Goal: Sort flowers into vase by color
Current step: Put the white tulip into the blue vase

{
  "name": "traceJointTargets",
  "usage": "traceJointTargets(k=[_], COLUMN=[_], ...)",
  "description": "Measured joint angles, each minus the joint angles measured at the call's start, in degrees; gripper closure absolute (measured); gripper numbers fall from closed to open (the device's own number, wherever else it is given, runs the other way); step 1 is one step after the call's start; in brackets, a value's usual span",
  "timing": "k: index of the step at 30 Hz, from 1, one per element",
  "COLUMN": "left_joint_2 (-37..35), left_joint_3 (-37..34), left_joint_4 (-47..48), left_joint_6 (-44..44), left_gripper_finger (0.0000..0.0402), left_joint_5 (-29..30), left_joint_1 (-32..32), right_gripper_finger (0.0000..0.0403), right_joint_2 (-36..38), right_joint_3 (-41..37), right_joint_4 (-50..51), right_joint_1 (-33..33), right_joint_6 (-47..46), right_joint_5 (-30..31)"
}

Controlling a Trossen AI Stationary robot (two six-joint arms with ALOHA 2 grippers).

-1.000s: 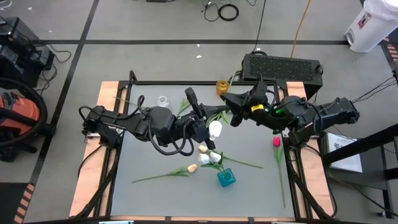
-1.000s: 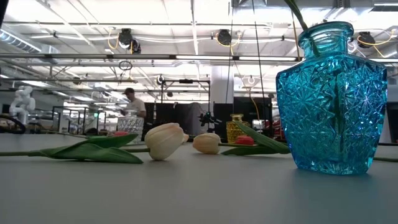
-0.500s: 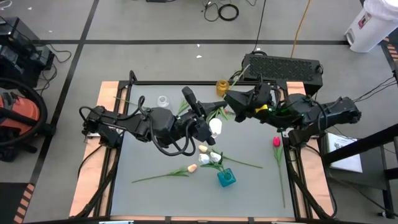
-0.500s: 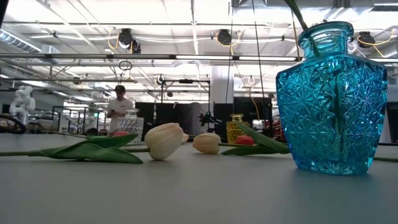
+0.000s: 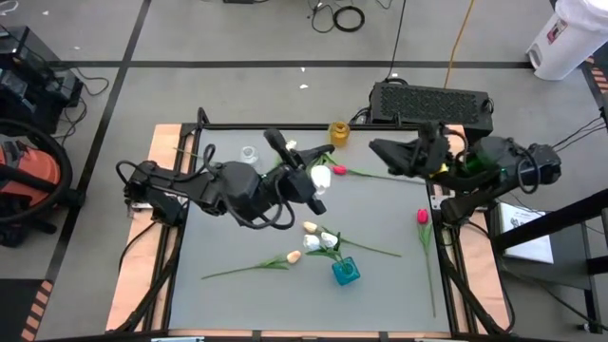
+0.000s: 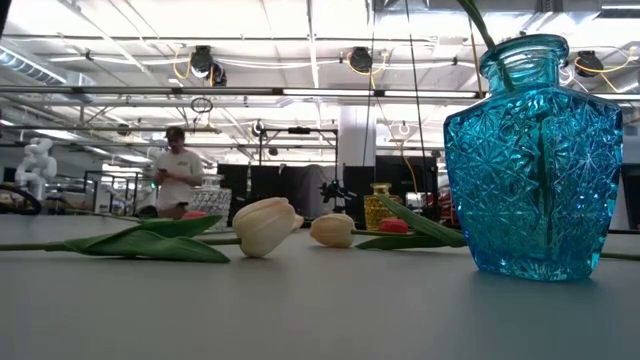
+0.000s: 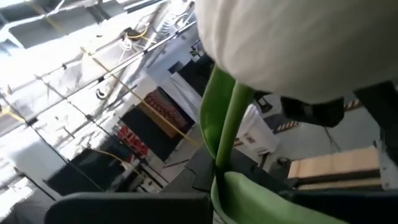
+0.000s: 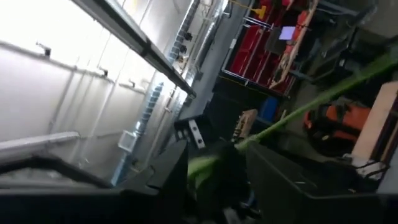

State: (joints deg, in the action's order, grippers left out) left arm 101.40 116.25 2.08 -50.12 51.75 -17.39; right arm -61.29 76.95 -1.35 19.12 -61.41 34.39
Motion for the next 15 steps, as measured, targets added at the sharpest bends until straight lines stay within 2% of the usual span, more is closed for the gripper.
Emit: traceJointTargets(k=[8, 12, 15], left_joint_2=[-2.5, -3.7, -4.3], left_joint_3=[0.0, 0.0, 0.0], left_joint_4=[1.5, 6.0, 11.5], left_joint_6=[11.4, 20.2, 29.3], left_gripper_finger=[0.0391, 0.0391, 0.0391], left_joint_5=[0.0, -0.4, -3.9], left_joint_1=[0.0, 0.3, 1.1], right_gripper_finger=[0.0247, 0.0247, 0.0247], right_joint_2=[2.8, 2.9, 2.9], right_joint_3=[0.0, 0.0, 0.0], right_joint_4=[7.3, 10.0, 12.6], right_joint_1=[4.1, 6.4, 7.8], right_joint_6=[16.1, 23.5, 28.0], right_joint_5=[-3.3, -3.4, -3.4])
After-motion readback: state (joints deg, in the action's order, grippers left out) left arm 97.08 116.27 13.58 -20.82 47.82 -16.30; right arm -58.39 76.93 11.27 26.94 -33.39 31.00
